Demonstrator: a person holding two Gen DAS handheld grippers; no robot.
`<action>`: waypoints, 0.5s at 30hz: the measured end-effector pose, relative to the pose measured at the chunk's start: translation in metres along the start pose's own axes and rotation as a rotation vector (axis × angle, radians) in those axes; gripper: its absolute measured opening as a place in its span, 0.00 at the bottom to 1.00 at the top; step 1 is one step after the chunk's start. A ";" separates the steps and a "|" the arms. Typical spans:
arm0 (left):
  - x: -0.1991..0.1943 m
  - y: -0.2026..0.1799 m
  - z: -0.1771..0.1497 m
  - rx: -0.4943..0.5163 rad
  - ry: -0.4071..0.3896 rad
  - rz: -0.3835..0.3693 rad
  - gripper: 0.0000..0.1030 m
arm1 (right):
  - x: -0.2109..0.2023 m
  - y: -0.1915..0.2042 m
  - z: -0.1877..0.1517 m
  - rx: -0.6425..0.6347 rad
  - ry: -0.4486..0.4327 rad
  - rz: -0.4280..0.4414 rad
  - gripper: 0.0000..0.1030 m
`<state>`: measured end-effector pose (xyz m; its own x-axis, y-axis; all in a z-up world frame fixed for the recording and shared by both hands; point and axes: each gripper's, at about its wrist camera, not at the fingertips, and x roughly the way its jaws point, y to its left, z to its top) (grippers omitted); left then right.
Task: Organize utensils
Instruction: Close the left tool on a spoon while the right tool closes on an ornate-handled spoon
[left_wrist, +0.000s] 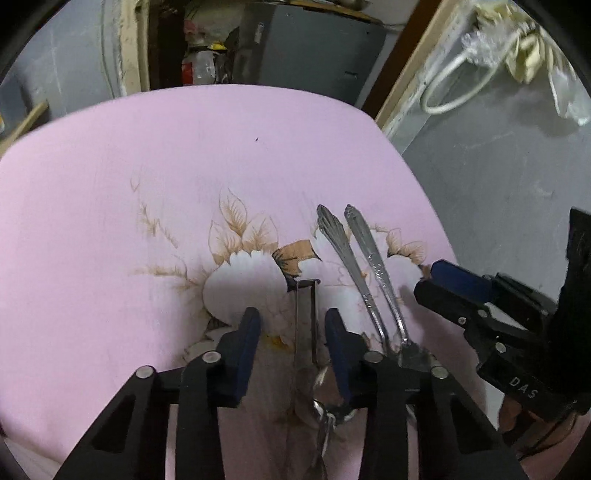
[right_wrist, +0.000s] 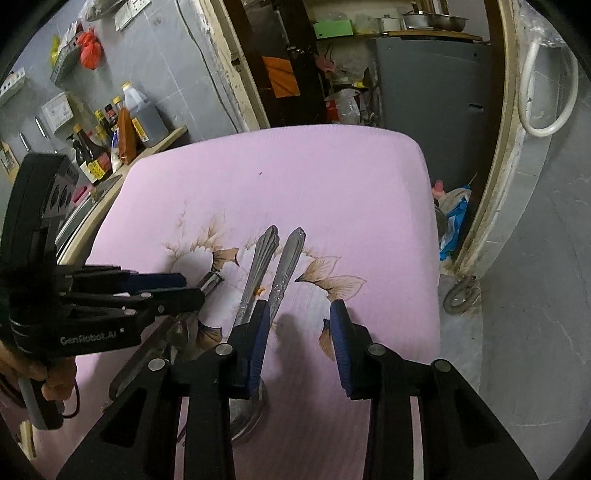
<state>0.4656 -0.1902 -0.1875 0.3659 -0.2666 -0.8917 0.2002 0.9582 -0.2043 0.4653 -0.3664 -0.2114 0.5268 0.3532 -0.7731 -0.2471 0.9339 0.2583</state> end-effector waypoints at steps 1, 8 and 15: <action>0.001 -0.001 0.001 0.005 0.005 0.007 0.28 | 0.001 0.000 0.000 -0.003 0.005 0.002 0.29; 0.000 0.006 0.005 -0.027 0.014 0.000 0.12 | 0.012 0.009 0.006 -0.048 0.052 -0.013 0.29; -0.010 0.021 -0.004 -0.114 -0.010 -0.032 0.12 | 0.030 0.037 0.021 -0.175 0.151 -0.132 0.28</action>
<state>0.4620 -0.1670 -0.1844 0.3697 -0.2980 -0.8801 0.1076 0.9545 -0.2781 0.4889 -0.3201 -0.2134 0.4400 0.2045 -0.8744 -0.3278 0.9431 0.0556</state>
